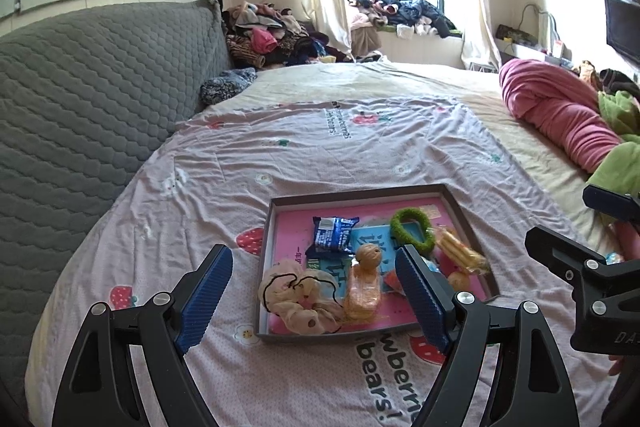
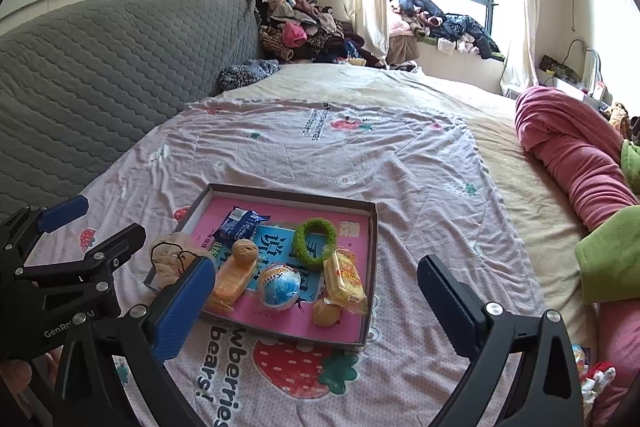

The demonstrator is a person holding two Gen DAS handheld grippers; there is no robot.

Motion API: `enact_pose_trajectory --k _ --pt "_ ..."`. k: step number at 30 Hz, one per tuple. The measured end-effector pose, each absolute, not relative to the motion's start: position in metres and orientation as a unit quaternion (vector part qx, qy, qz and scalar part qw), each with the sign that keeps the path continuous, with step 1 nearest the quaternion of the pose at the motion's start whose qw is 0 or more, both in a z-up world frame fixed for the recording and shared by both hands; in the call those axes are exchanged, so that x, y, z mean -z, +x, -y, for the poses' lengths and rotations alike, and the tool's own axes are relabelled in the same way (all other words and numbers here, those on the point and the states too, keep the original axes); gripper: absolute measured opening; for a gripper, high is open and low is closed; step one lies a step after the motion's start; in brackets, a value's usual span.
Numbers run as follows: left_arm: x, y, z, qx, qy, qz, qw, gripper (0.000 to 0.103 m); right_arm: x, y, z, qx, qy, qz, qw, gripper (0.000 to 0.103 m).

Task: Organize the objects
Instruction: 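Withdraw both open grippers up and away from the tray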

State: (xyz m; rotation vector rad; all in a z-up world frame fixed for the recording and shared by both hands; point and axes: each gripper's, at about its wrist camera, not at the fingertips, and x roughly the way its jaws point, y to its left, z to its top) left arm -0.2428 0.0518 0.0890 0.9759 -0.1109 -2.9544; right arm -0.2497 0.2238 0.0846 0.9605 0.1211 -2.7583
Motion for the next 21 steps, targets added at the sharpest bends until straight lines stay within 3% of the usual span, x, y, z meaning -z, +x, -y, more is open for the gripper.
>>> enact_pose_trajectory --k 21 --pt "-0.133 -0.175 -0.056 0.957 0.286 0.043 0.025 0.085 -0.132 -0.181 -0.231 0.947 0.299 -0.042 0.107 0.102"
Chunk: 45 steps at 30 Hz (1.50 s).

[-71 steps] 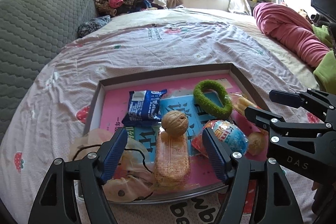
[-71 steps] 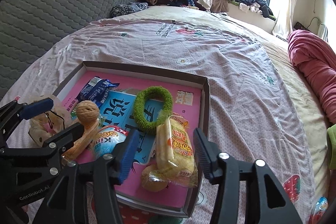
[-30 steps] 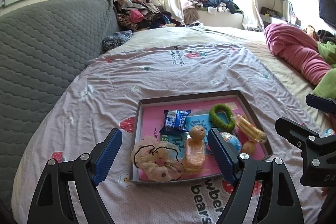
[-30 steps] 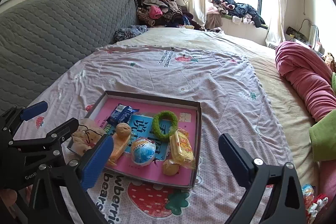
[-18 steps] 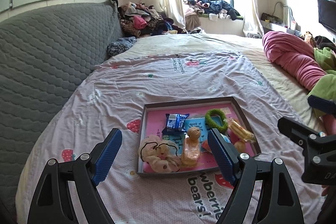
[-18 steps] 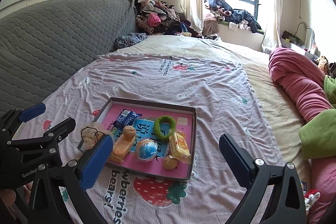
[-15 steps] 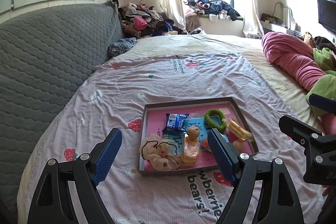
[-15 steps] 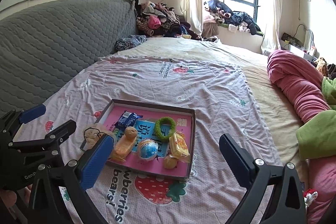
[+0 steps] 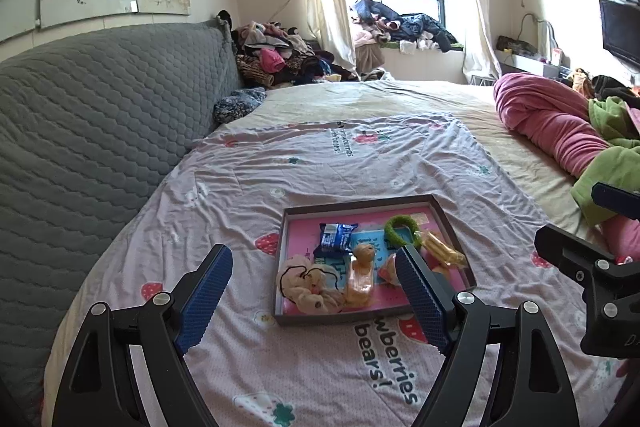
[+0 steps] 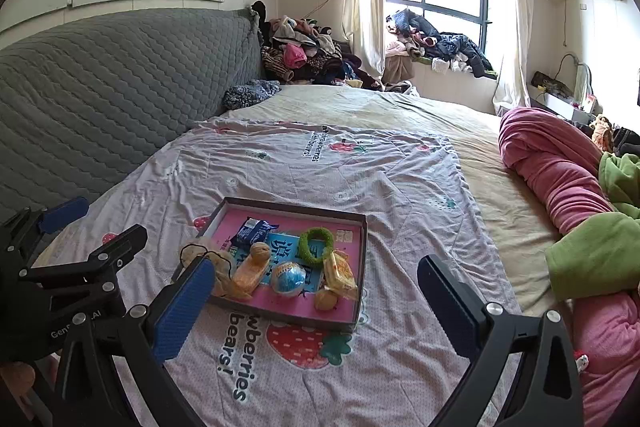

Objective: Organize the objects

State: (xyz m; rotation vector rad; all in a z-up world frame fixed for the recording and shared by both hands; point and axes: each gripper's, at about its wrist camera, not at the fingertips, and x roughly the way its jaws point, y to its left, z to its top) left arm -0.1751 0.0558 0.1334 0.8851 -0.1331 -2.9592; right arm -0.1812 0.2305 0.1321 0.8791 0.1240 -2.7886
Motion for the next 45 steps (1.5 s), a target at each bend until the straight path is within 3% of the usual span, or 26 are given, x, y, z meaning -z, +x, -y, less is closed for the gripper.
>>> enact_pose_trajectory --k 45 --pt "-0.103 -0.038 -0.047 0.954 0.297 0.034 0.025 0.085 -0.089 -0.044 -0.224 0.940 0.318 -0.046 0.118 0.102"
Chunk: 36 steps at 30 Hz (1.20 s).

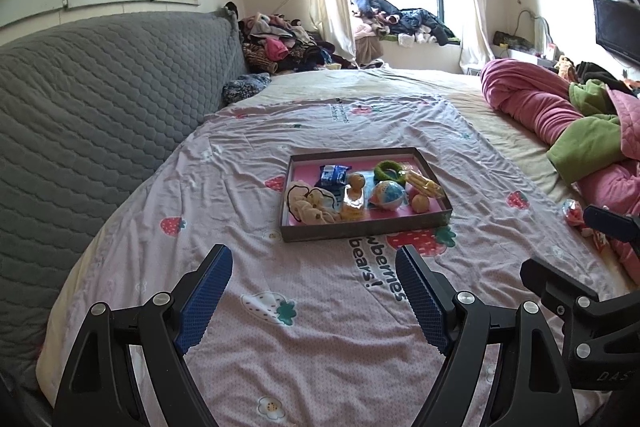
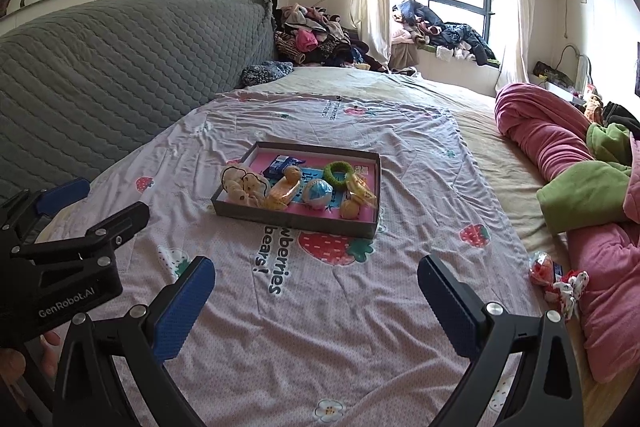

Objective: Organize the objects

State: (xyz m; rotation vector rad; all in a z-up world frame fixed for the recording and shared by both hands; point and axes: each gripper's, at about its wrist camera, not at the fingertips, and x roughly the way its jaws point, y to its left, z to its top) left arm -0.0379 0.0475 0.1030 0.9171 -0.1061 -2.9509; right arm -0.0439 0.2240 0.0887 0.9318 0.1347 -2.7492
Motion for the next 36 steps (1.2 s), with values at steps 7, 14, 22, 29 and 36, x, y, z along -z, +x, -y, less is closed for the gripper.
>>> enact_pose_trajectory --k 7,14,22,29,36 --pt "-0.087 -0.030 -0.044 0.951 0.306 0.033 0.026 0.085 -0.076 -0.036 -0.225 0.938 0.324 -0.040 0.118 0.102" --pt "-0.064 -0.030 -0.042 0.946 0.324 0.029 0.021 0.085 -0.062 -0.034 -0.224 0.937 0.327 -0.035 0.121 0.102" --pt "-0.045 -0.036 -0.043 0.941 0.336 0.028 0.020 0.085 -0.048 -0.037 -0.226 0.935 0.332 -0.034 0.118 0.102" --pt "-0.028 -0.045 -0.043 0.937 0.347 0.026 0.018 0.085 -0.029 -0.045 -0.228 0.930 0.348 -0.033 0.116 0.102" --pt "-0.013 -0.054 -0.043 0.934 0.357 0.025 0.018 0.085 -0.011 -0.053 -0.229 0.926 0.358 -0.029 0.113 0.102"
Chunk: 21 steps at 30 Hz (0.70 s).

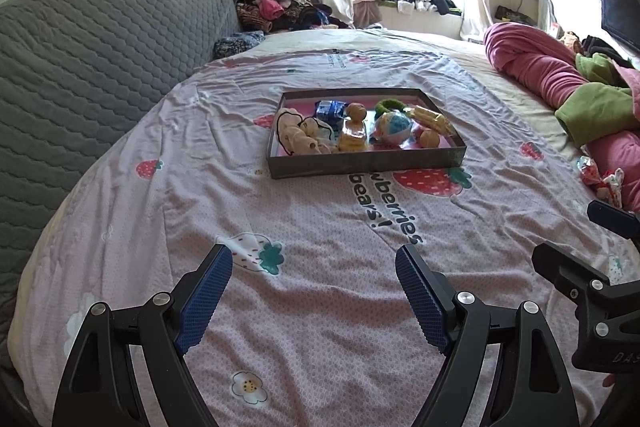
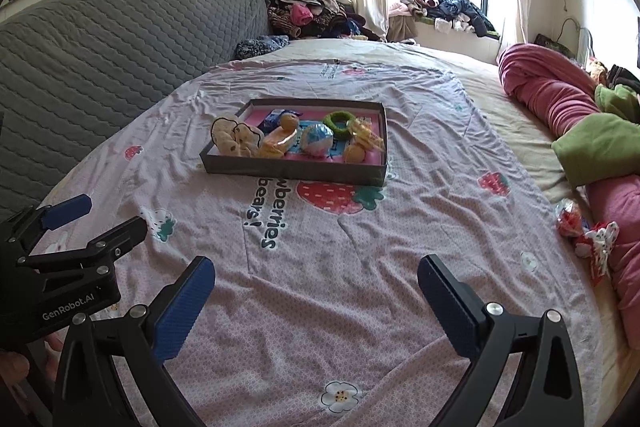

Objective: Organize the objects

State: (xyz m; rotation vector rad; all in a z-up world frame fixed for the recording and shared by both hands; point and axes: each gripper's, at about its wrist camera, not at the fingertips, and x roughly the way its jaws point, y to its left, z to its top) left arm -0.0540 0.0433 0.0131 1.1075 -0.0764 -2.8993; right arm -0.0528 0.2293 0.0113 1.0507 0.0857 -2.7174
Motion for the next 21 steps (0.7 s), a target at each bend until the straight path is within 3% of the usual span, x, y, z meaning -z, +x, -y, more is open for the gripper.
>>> enact_pose_trajectory --k 21 --pt "0.014 -0.075 -0.034 0.930 0.365 0.011 0.023 0.085 0.020 -0.064 -0.228 0.925 0.363 -0.030 0.113 0.102"
